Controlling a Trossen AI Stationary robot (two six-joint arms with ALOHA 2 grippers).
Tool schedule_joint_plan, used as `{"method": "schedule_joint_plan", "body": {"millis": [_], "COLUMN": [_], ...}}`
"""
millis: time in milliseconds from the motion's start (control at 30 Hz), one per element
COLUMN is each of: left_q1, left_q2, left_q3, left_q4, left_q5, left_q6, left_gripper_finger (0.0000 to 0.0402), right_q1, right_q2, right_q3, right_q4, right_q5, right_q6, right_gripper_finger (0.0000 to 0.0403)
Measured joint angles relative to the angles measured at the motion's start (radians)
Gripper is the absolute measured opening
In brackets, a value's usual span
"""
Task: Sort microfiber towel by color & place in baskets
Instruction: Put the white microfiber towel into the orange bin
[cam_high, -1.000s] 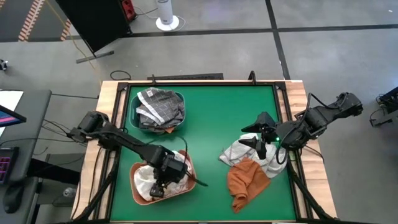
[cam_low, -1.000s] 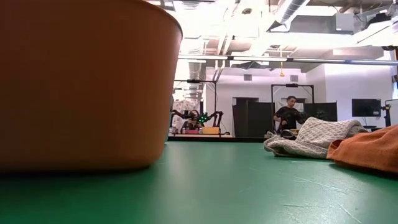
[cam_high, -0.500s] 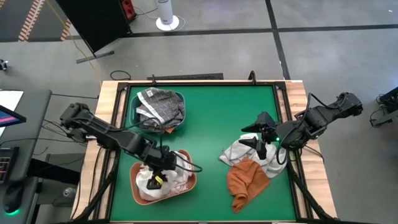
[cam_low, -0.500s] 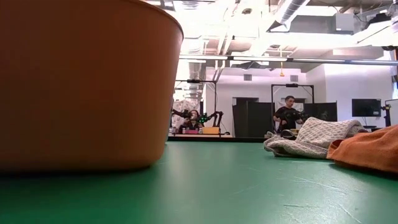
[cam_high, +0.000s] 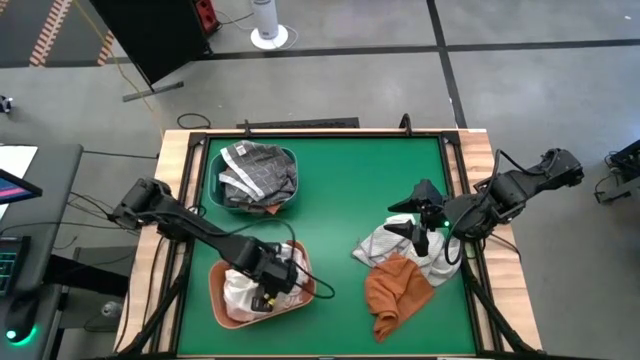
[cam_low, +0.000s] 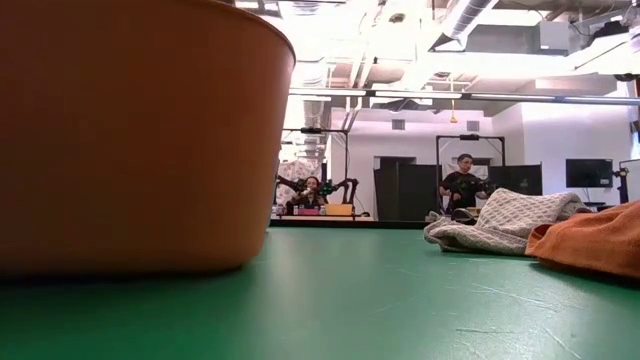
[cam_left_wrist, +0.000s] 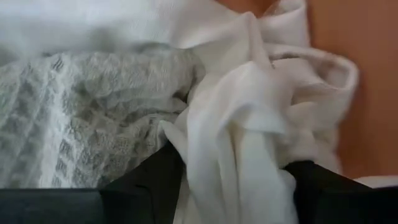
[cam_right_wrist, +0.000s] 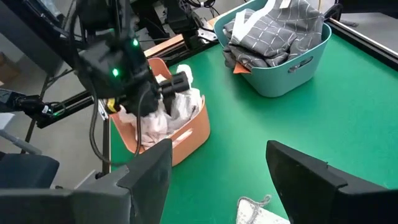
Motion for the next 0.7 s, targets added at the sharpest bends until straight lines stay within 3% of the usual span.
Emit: {"method": "schedule_joint_plan", "body": {"millis": [133, 367, 700], "left_q1": [0.001, 0.013, 0.013], "left_q2": [0.039, 0.016, 0.006], "left_q3": [0.0, 0.009, 0.189], "left_q4": [0.037, 0.081, -0.031], "left_q5": [-0.013, 0.014, 0.047], "left_q6": [0.067, 0.024, -0.011], "left_gripper_finger": [0.021, 0.0262, 0.035], "right_q1": [0.0, 0.0, 0.0], "right_q2": [0.0, 0.0, 0.0], "right_q3": [0.0, 0.0, 0.0], "right_q4": [0.0, -0.003, -0.034], "right_q5": [0.0, 0.0, 0.0], "right_q6": [0.0, 0.007, 0.003], "right_gripper_finger": [0.0286, 0.0286, 0.0286]}}
